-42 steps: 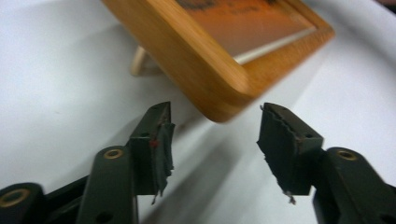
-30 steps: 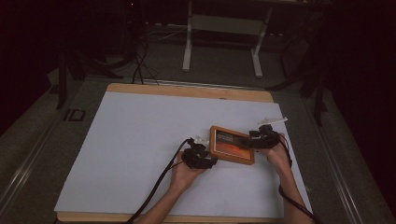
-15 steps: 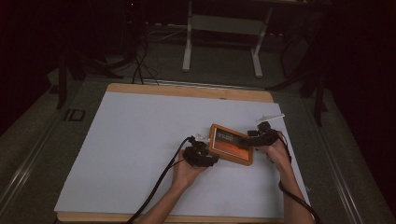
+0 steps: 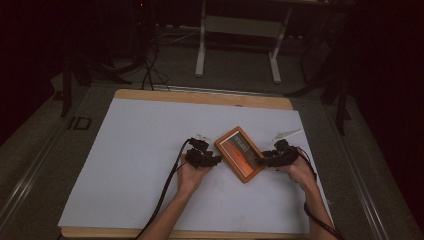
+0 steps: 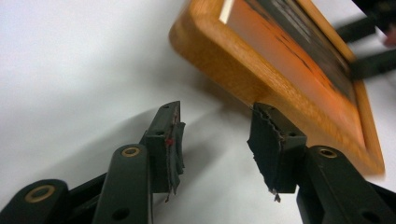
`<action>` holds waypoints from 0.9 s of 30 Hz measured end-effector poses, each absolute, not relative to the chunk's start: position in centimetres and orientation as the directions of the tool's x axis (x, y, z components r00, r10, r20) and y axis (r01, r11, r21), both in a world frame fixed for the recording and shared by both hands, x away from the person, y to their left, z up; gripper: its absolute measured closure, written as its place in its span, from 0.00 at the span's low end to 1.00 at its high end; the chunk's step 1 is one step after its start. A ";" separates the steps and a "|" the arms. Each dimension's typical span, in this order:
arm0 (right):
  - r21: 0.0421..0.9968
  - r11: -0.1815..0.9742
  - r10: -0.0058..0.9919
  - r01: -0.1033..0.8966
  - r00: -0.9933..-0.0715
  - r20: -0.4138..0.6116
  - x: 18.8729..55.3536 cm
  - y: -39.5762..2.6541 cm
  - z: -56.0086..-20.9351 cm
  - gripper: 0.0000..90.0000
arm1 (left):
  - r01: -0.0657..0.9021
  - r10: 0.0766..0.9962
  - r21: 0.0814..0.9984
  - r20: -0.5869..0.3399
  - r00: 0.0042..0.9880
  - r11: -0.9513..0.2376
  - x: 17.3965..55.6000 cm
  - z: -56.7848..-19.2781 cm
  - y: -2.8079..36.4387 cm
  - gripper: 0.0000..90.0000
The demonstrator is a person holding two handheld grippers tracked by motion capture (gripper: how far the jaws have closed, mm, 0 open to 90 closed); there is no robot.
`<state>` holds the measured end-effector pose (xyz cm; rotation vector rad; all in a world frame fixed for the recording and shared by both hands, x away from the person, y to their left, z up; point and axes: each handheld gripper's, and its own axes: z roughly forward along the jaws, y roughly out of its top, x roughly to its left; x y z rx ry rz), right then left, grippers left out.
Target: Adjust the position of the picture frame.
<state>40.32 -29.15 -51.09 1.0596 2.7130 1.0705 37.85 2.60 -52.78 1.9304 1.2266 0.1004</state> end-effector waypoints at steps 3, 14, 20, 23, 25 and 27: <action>0.604 0.553 0.590 0.574 -0.781 0.203 39.7 -28.8 -51.1 0.58 | 0.720 0.780 0.670 -0.348 0.520 -0.181 38.3 -52.8 3.1 0.60; 0.660 0.466 0.613 0.589 -0.753 0.238 41.5 -27.3 -50.9 0.46 | 0.694 0.710 0.693 -0.387 0.588 -0.197 36.8 -52.5 2.4 0.53; 0.658 0.447 0.616 0.606 -0.742 0.265 42.6 -26.6 -51.1 0.44 | 0.703 0.682 0.687 -0.426 0.594 -0.182 36.9 -52.8 1.0 0.42; 0.658 0.429 0.610 0.619 -0.735 0.295 42.9 -26.4 -51.4 0.42 | 0.721 0.678 0.673 -0.455 0.578 -0.164 37.3 -53.1 0.5 0.41; 0.659 0.416 0.608 0.626 -0.731 0.310 43.1 -26.4 -51.5 0.43 | 0.726 0.679 0.668 -0.458 0.574 -0.163 37.4 -53.2 0.2 0.41; 0.658 0.414 0.609 0.629 -0.729 0.313 43.1 -26.4 -51.5 0.43 | 0.734 0.680 0.656 -0.458 0.572 -0.177 37.4 -53.5 -0.4 0.41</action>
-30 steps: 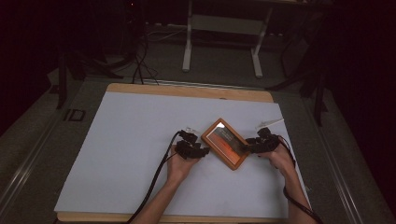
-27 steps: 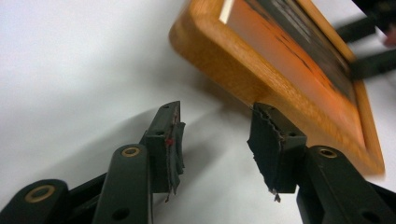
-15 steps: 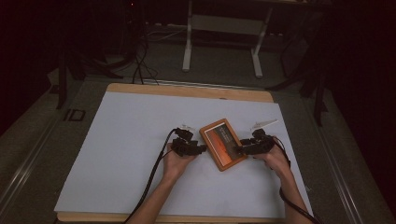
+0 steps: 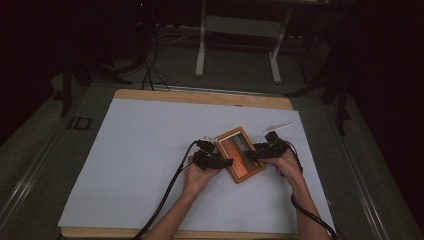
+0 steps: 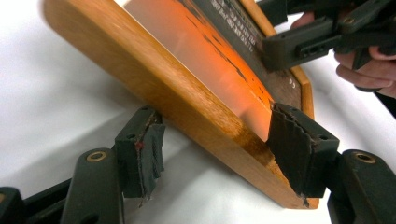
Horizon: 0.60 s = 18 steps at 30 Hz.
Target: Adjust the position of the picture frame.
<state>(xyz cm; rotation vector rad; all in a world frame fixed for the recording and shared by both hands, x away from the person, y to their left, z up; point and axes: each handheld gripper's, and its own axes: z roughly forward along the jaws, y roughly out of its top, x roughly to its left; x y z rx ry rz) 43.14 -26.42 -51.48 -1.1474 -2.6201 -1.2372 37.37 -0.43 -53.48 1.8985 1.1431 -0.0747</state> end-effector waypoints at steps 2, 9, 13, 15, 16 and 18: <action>0.655 0.414 0.608 0.632 -0.728 0.317 43.2 -26.4 -51.5 0.43 | 0.748 0.674 0.641 -0.476 0.565 -0.174 37.4 -53.7 -0.8 0.40; 0.638 0.391 0.601 0.663 -0.709 0.368 43.4 -26.6 -51.8 0.41 | 0.769 0.677 0.621 -0.502 0.538 -0.150 37.6 -53.7 -0.9 0.42; 0.612 0.398 0.601 0.684 -0.698 0.389 43.5 -26.4 -51.9 0.37 | 0.769 0.677 0.622 -0.503 0.538 -0.148 37.7 -53.7 -0.9 0.42; 0.608 0.406 0.606 0.682 -0.699 0.380 43.5 -26.3 -51.8 0.37 | 0.771 0.675 0.620 -0.506 0.537 -0.148 37.7 -53.7 -0.9 0.42; 0.608 0.405 0.610 0.683 -0.697 0.377 43.4 -26.2 -51.7 0.37 | 0.770 0.673 0.621 -0.508 0.537 -0.145 37.8 -53.7 -0.8 0.43; 0.610 0.395 0.618 0.687 -0.690 0.376 43.3 -26.3 -51.7 0.38 | 0.775 0.669 0.617 -0.518 0.532 -0.139 37.9 -53.7 -0.8 0.44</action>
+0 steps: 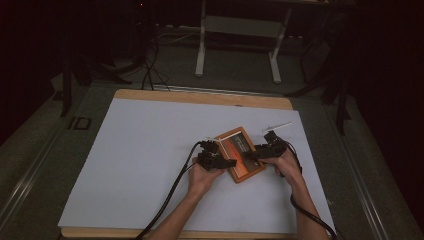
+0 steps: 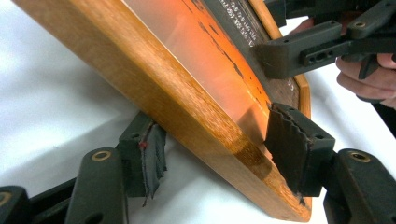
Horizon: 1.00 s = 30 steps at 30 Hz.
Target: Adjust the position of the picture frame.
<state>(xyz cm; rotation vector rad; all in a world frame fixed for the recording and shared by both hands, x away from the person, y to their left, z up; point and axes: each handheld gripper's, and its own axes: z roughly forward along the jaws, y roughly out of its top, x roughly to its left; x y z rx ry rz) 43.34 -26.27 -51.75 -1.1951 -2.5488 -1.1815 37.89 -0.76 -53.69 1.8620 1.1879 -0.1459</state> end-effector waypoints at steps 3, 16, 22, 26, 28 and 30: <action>0.617 0.377 0.624 0.691 -0.682 0.382 43.1 -26.5 -51.7 0.40 | 0.770 0.666 0.624 -0.519 0.537 -0.134 38.0 -53.5 -0.7 0.46; 0.656 0.314 0.622 0.687 -0.671 0.404 41.6 -28.2 -50.4 0.61 | 0.726 0.643 0.678 -0.505 0.575 -0.117 38.1 -51.8 0.2 0.59; 0.685 0.280 0.605 0.673 -0.678 0.418 40.9 -28.9 -49.8 0.69 | 0.701 0.623 0.706 -0.503 0.599 -0.103 37.9 -50.7 0.8 0.67; 0.709 0.267 0.589 0.653 -0.693 0.416 40.3 -29.0 -49.4 0.71 | 0.688 0.615 0.718 -0.498 0.612 -0.103 37.8 -50.1 1.2 0.69; 0.714 0.268 0.590 0.647 -0.696 0.410 40.0 -28.8 -49.4 0.71 | 0.681 0.610 0.725 -0.496 0.618 -0.100 37.8 -49.9 1.4 0.70; 0.718 0.264 0.585 0.644 -0.699 0.412 39.9 -28.7 -49.4 0.71 | 0.674 0.603 0.732 -0.494 0.626 -0.100 37.8 -49.7 1.8 0.71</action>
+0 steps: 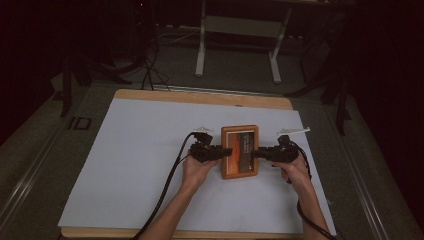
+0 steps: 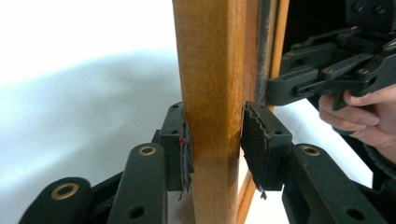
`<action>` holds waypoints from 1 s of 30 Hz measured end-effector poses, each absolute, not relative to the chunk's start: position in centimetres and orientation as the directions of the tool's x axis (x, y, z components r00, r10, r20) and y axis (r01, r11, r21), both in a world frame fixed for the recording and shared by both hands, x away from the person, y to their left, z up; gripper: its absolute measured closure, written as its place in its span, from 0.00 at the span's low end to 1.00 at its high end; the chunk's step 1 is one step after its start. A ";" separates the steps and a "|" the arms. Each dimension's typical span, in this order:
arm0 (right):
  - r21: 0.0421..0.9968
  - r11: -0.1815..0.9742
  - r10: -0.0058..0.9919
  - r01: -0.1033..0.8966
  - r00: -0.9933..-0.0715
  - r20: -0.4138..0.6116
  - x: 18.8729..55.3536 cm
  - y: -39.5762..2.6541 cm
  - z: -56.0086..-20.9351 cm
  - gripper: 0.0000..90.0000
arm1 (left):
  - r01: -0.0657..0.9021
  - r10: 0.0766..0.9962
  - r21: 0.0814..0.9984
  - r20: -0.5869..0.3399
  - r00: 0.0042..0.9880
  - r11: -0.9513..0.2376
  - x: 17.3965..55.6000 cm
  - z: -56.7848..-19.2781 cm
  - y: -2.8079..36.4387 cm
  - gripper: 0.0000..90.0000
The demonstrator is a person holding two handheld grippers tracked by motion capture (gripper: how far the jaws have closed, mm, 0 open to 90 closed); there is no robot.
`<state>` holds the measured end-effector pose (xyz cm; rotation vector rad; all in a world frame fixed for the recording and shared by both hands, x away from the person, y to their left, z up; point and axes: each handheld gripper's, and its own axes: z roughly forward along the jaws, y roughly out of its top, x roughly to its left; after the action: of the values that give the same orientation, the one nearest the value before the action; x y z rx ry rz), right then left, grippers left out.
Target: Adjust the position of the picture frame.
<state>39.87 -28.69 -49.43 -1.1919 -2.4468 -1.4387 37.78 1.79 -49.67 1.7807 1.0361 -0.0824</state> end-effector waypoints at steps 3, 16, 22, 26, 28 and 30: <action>0.726 0.248 0.580 0.641 -0.699 0.418 39.5 -28.2 -49.6 0.71 | 0.660 0.604 0.744 -0.479 0.638 -0.107 37.7 -49.2 2.3 0.71; 0.755 0.214 0.610 0.620 -0.688 0.392 38.4 -25.5 -48.9 0.71 | 0.649 0.584 0.754 -0.483 0.652 -0.100 37.5 -48.5 5.1 0.71; 0.759 0.217 0.624 0.614 -0.685 0.376 37.7 -24.1 -48.4 0.71 | 0.642 0.572 0.759 -0.482 0.664 -0.106 37.3 -48.5 6.4 0.71; 0.754 0.220 0.645 0.619 -0.672 0.363 37.1 -22.9 -48.1 0.71 | 0.647 0.560 0.756 -0.494 0.665 -0.102 37.2 -48.6 7.3 0.71; 0.753 0.224 0.650 0.619 -0.671 0.358 37.0 -22.7 -48.0 0.71 | 0.645 0.553 0.758 -0.496 0.669 -0.100 37.2 -48.7 7.7 0.71; 0.750 0.226 0.658 0.622 -0.665 0.353 36.7 -22.2 -47.8 0.71 | 0.643 0.547 0.759 -0.497 0.674 -0.103 37.1 -48.7 8.2 0.71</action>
<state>36.68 -22.17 -47.85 -1.3006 -2.4899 -1.4920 37.10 8.21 -48.69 1.7651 0.9561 -0.1069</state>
